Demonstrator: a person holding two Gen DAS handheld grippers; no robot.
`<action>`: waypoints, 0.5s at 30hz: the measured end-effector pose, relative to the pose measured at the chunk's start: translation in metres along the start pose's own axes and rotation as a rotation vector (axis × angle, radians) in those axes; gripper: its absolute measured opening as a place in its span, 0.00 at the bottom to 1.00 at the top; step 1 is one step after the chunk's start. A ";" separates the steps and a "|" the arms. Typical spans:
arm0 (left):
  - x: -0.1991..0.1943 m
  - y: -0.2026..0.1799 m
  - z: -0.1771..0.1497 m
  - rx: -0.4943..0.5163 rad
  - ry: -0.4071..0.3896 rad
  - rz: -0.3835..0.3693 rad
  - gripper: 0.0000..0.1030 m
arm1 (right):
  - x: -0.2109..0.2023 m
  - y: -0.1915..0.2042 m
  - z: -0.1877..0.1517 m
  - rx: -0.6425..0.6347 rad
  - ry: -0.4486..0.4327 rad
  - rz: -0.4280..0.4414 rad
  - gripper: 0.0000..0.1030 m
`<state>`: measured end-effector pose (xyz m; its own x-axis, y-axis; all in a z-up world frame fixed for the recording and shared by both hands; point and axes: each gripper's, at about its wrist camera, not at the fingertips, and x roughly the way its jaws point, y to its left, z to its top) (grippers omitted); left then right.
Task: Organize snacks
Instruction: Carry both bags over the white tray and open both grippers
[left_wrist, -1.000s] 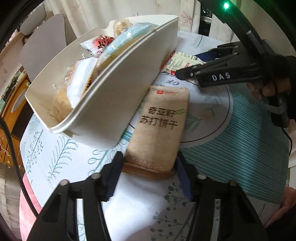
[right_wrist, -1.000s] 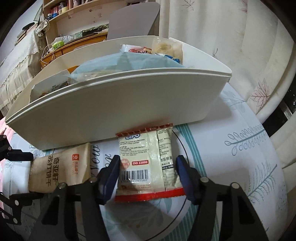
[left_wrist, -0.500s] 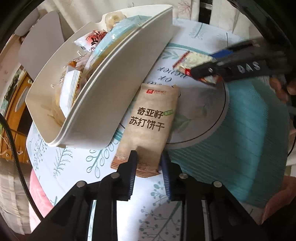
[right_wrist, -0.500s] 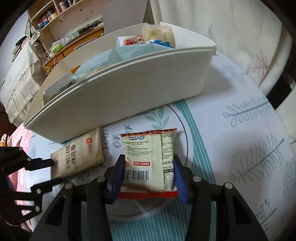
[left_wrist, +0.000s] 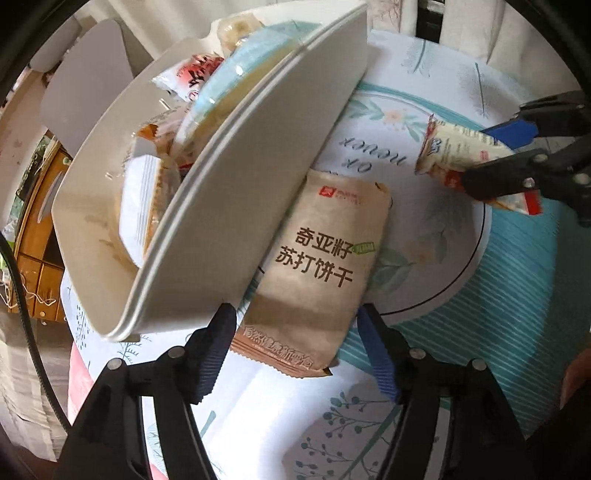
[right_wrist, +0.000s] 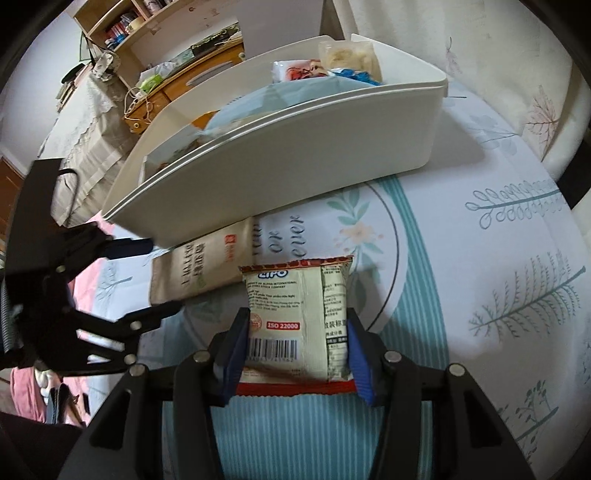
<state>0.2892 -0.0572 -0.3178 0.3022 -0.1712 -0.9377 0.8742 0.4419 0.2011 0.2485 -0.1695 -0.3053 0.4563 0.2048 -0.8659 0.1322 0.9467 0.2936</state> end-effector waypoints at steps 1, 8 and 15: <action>0.001 0.001 0.001 -0.004 0.007 -0.011 0.67 | -0.001 0.000 -0.001 0.004 0.003 0.009 0.48; 0.018 0.013 0.012 -0.042 0.057 -0.170 0.85 | -0.002 0.001 -0.004 0.033 0.014 0.049 0.48; 0.027 0.020 0.023 -0.079 0.055 -0.219 0.76 | -0.007 -0.007 -0.001 0.078 -0.006 0.048 0.48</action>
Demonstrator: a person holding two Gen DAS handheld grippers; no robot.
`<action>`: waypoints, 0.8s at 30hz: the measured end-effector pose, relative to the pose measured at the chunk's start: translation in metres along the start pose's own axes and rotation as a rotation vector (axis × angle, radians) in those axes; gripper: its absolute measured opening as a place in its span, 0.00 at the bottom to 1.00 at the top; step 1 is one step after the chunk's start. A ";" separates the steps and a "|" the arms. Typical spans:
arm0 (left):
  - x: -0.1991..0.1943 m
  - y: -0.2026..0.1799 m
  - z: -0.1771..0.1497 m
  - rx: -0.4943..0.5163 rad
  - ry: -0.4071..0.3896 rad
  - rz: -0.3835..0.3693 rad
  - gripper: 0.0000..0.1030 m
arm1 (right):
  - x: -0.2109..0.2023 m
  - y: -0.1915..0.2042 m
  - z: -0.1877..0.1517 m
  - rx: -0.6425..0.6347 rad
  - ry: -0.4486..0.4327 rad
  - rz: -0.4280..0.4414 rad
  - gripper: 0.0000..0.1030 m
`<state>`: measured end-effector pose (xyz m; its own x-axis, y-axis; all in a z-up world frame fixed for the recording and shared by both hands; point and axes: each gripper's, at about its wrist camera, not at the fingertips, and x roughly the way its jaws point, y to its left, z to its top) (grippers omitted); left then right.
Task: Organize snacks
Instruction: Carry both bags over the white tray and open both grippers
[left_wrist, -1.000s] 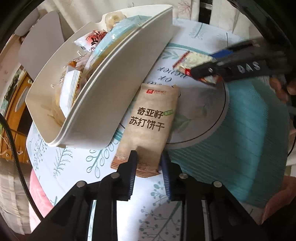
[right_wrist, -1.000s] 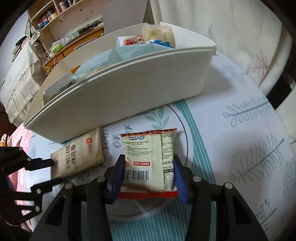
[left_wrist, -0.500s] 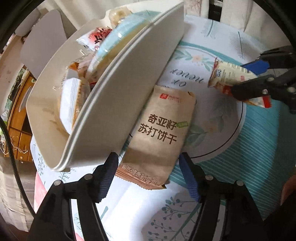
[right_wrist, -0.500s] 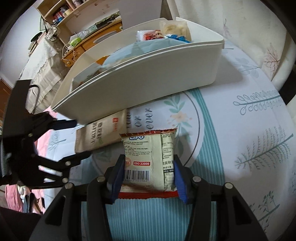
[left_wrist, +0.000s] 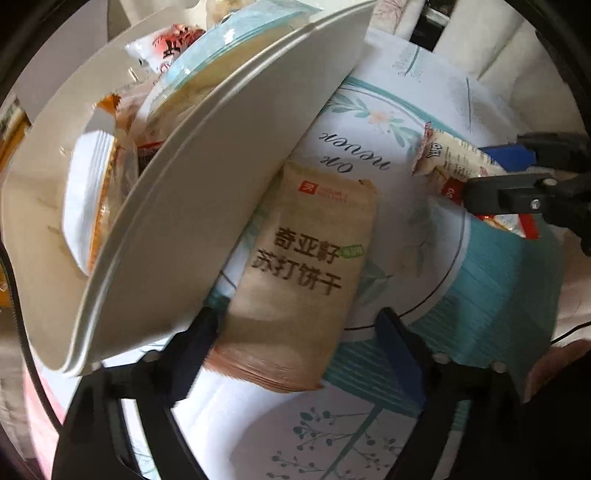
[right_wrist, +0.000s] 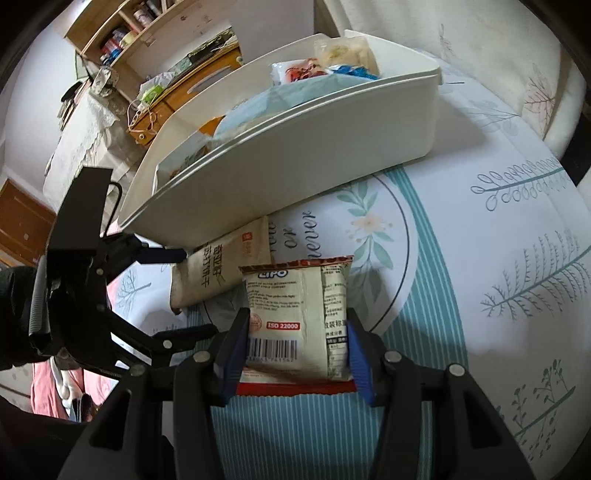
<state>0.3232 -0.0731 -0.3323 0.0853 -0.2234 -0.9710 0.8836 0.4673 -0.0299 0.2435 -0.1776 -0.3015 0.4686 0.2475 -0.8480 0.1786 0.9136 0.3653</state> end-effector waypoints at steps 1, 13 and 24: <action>-0.001 0.000 0.002 -0.006 -0.004 0.001 0.73 | 0.000 -0.001 0.000 0.007 -0.003 -0.001 0.48; -0.001 -0.025 0.012 -0.151 0.032 0.058 0.54 | -0.018 -0.010 0.025 -0.009 0.020 0.013 0.48; -0.007 -0.071 0.014 -0.377 0.054 0.112 0.53 | -0.050 -0.011 0.063 -0.236 0.054 0.089 0.48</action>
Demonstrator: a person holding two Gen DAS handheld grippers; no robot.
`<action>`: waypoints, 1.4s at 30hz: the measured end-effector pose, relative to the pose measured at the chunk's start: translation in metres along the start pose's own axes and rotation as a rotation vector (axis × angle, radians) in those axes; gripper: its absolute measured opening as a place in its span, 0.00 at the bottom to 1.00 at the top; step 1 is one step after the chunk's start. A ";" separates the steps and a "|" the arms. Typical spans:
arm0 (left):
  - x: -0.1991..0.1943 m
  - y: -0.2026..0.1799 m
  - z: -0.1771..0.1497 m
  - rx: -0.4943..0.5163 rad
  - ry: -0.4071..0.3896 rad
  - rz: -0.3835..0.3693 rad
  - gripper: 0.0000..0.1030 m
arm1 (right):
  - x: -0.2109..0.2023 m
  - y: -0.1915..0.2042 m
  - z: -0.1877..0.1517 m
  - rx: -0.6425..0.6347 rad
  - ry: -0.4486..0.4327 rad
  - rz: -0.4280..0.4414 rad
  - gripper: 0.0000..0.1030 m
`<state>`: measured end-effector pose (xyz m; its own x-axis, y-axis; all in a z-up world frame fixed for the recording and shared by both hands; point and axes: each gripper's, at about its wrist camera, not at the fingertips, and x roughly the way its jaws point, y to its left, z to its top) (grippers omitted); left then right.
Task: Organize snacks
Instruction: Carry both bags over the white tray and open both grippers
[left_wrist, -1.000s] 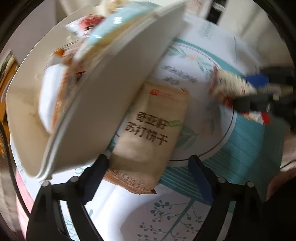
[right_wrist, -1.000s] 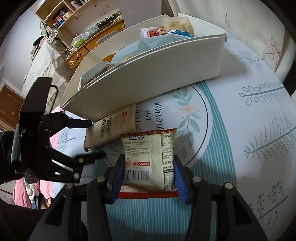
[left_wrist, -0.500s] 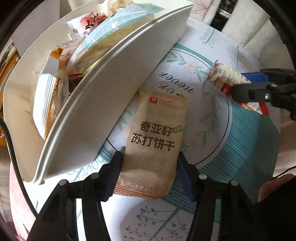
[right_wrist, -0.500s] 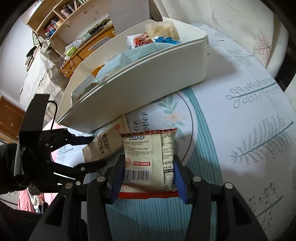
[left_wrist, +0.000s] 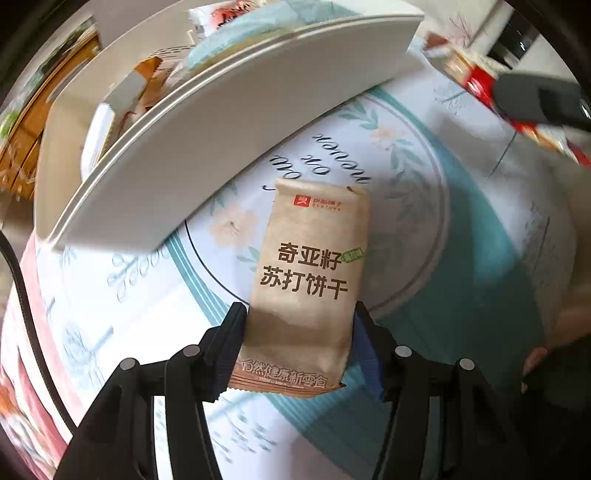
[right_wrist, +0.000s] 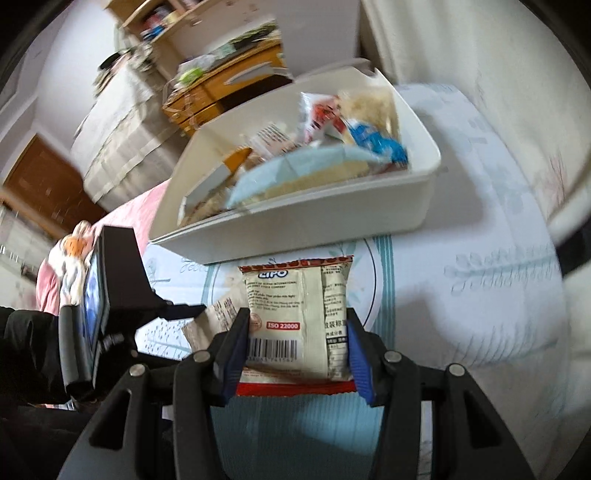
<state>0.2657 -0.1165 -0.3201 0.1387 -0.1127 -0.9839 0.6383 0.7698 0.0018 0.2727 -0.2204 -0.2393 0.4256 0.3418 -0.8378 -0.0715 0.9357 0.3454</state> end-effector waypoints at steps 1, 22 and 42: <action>-0.003 -0.002 -0.002 -0.019 0.001 -0.004 0.53 | -0.003 -0.001 0.004 -0.021 -0.002 0.006 0.48; -0.155 0.036 -0.011 -0.112 -0.171 0.027 0.48 | -0.024 -0.007 0.074 -0.143 -0.139 0.060 0.48; -0.209 0.119 0.089 -0.517 -0.440 0.055 0.66 | -0.021 -0.030 0.159 -0.010 -0.225 0.062 0.85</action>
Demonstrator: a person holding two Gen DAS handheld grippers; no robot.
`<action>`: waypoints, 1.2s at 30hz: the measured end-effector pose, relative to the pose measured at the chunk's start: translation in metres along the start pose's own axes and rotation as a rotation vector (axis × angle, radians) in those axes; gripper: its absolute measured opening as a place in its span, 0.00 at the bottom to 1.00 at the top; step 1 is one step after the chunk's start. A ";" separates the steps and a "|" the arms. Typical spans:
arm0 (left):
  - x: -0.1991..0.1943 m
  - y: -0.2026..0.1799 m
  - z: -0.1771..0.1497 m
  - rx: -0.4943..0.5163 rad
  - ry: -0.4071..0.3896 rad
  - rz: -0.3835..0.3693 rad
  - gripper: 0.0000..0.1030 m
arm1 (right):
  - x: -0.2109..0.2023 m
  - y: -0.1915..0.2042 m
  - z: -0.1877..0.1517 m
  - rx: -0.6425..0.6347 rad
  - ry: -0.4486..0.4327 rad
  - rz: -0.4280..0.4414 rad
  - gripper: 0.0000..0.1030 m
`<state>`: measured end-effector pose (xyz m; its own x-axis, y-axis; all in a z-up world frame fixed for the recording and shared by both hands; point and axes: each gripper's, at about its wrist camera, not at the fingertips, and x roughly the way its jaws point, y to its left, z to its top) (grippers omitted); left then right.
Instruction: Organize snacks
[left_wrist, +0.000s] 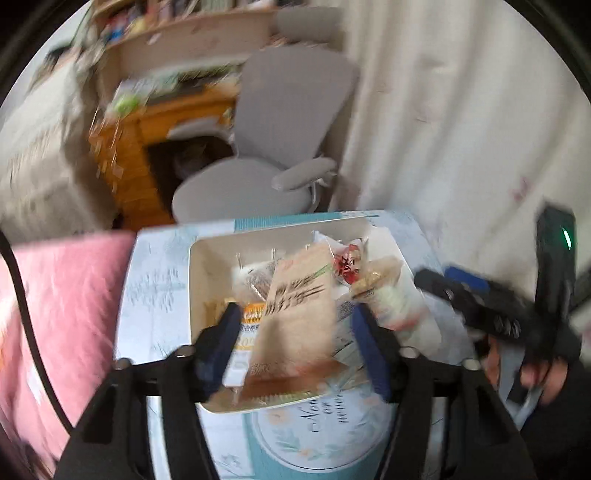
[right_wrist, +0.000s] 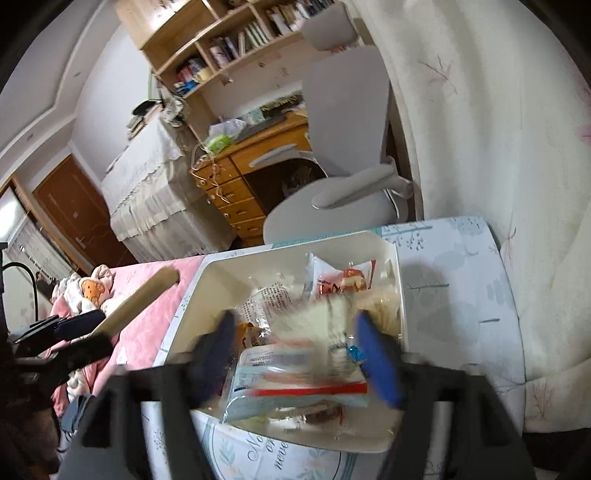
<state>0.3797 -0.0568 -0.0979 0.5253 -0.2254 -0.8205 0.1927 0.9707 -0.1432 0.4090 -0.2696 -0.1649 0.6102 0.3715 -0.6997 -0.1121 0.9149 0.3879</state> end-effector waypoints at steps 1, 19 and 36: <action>0.003 0.004 0.002 -0.044 0.032 -0.032 0.67 | 0.000 -0.001 -0.001 0.017 0.012 -0.001 0.85; -0.012 0.054 -0.085 -0.234 0.241 0.022 0.81 | -0.025 0.005 -0.095 0.174 0.249 -0.177 0.96; -0.150 0.009 -0.141 -0.022 0.115 0.027 0.99 | -0.169 0.109 -0.164 0.054 0.283 -0.286 0.98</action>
<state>0.1853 -0.0025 -0.0540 0.4309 -0.1896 -0.8823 0.1614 0.9781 -0.1314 0.1651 -0.2070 -0.1027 0.3699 0.1392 -0.9186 0.0766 0.9808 0.1794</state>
